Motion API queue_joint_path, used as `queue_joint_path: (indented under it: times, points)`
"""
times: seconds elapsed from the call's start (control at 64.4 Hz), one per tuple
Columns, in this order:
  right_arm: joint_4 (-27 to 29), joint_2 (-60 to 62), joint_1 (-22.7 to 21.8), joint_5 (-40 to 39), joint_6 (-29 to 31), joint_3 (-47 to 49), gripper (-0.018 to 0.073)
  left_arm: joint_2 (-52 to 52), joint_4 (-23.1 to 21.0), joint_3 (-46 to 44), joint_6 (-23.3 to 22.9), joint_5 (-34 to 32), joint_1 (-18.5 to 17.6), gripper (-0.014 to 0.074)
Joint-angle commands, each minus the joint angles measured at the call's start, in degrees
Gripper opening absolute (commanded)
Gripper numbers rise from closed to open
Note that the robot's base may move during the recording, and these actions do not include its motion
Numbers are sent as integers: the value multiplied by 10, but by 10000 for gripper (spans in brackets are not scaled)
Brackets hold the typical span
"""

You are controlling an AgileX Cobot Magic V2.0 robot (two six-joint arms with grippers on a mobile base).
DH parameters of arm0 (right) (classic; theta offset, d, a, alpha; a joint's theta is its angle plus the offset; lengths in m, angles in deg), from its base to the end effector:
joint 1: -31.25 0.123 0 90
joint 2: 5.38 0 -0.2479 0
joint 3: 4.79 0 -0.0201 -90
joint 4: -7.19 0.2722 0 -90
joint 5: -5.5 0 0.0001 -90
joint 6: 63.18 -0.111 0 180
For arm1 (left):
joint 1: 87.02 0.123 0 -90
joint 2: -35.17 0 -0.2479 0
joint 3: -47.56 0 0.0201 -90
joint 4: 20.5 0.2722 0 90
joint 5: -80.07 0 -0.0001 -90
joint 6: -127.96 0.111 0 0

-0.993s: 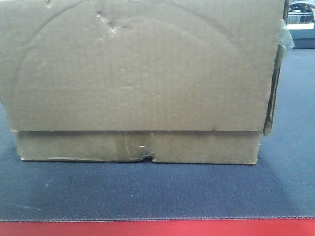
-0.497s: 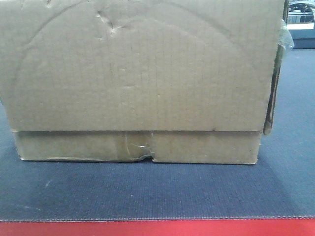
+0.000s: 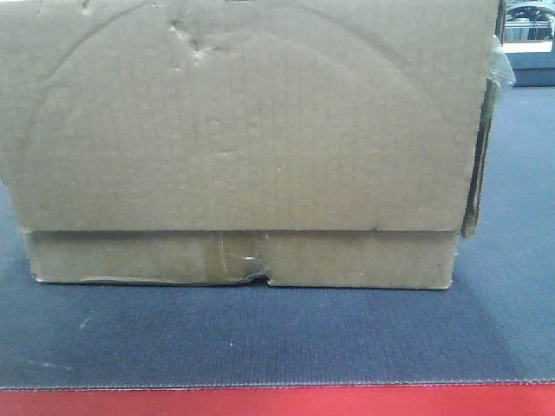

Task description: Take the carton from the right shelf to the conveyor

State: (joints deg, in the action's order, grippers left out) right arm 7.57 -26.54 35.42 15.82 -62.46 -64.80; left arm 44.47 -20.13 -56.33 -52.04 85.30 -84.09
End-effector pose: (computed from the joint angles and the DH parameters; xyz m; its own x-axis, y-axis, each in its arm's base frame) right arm 0.1453 0.0107 0.2711 -0.0255 -0.0079 -0.9996 -0.0741 0.9972 -0.0060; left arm 0.1359 0.0070 0.2035 -0.0115 0.0059 -0.9999 -0.0516 0.9986 0.0064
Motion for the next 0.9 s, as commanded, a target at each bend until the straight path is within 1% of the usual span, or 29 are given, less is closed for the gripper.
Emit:
queue_joint_path:
  times: [0.0,0.155,0.248,0.295,0.31,0.341,0.357,0.885]
  points:
    - [16,14,-16,-12,16,-24,-67,-3,-4,-1,0,-7,1,15]
    - [39,57,-29,-64,18,-102,-67,-3,-4,-1,0,-7,1,15]
    - [41,91,-30,-98,18,-155,-67,-3,-4,-1,0,-7,1,15]
    - [44,113,-30,-110,18,-160,-67,-3,-4,-1,0,-7,1,15]
    - [44,120,-30,-110,18,-160,-67,-3,-4,-1,0,-7,1,15]
    - [45,122,-30,-66,18,-160,-67,-3,-4,-1,0,-7,1,15]
    - [45,122,-30,-62,18,-160,-67,-3,-4,-1,0,-7,1,15]
    - [41,122,-30,-54,18,-160,-67,-3,-4,-1,0,-7,1,15]
